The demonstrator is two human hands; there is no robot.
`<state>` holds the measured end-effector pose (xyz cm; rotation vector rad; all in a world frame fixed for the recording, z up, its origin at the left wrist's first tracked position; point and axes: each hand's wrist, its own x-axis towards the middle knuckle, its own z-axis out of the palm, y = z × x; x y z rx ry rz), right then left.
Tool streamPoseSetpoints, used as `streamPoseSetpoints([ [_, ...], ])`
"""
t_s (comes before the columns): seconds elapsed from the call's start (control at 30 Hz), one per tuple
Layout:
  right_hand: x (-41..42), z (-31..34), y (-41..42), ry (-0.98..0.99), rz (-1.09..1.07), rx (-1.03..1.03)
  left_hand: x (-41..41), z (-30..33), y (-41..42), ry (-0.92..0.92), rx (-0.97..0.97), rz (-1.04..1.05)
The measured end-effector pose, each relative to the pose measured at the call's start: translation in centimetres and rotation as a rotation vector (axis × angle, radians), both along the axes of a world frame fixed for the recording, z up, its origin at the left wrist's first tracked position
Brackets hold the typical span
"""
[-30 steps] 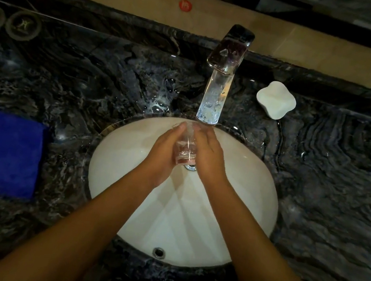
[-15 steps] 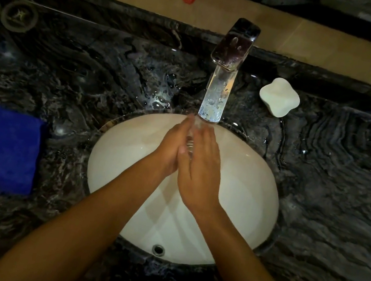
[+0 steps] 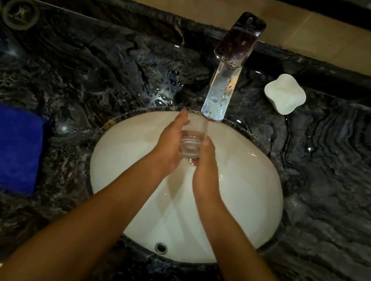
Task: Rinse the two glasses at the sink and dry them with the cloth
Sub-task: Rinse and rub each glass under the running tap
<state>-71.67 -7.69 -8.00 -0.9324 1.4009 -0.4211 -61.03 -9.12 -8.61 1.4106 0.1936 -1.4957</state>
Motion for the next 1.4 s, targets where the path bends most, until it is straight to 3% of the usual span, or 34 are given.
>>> streamPoseSetpoints([
  [0.1, 0.3, 0.4, 1.6, 0.117, 0.041, -0.157, -0.4, 0.1, -0.5, -0.083, -0.003, -0.104],
  [0.2, 0.6, 0.4, -0.4, 0.157, 0.092, -0.265, -1.3, -0.5, -0.4, -0.317, -0.055, -0.183],
  [0.4, 0.6, -0.6, -6.4, 0.102, 0.023, 0.086, -2.0, -0.2, 0.1, -0.439, -0.075, -0.165],
  [0.53, 1.1, -0.6, -5.1, 0.086, 0.011, 0.188, -2.9, -0.2, 0.6, -0.517, -0.092, -0.182],
  [0.6, 1.0, -0.6, -4.3, 0.115, -0.023, 0.127, -3.2, 0.0, 0.6, -0.534, -0.101, -0.155],
  [0.7, 0.7, -0.5, -4.0, 0.192, -0.011, 0.002, -2.7, 0.4, 0.3, -0.47, -0.134, -0.119],
  [0.77, 0.3, -0.4, -4.7, 0.131, -0.008, 0.044, -2.2, 0.6, 0.1, -0.436, -0.166, -0.142],
  [0.83, -0.2, -0.4, -5.6, 0.021, 0.023, 0.118, -1.6, 0.7, 0.1, -0.371, -0.2, -0.153],
  [0.97, -1.8, -0.8, -6.5, -0.33, 0.03, 0.417, -0.5, 0.3, 0.9, -0.067, -0.275, -0.126],
  [1.07, -1.8, -0.9, -6.3, -0.454, 0.048, 0.541, 0.1, 0.2, 1.1, -0.034, -0.278, -0.153],
  [1.13, -1.2, -0.8, -6.1, -0.33, 0.028, 0.465, -0.4, 0.3, 0.9, -0.112, -0.207, -0.119],
  [1.27, 0.8, -0.4, -5.0, 0.034, -0.026, 0.221, -2.6, -0.2, 0.3, -0.5, -0.048, -0.098],
  [1.4, 1.7, 0.3, -1.9, 0.262, 0.077, -0.204, -2.7, -0.3, -0.5, -0.553, -0.007, -0.023],
])
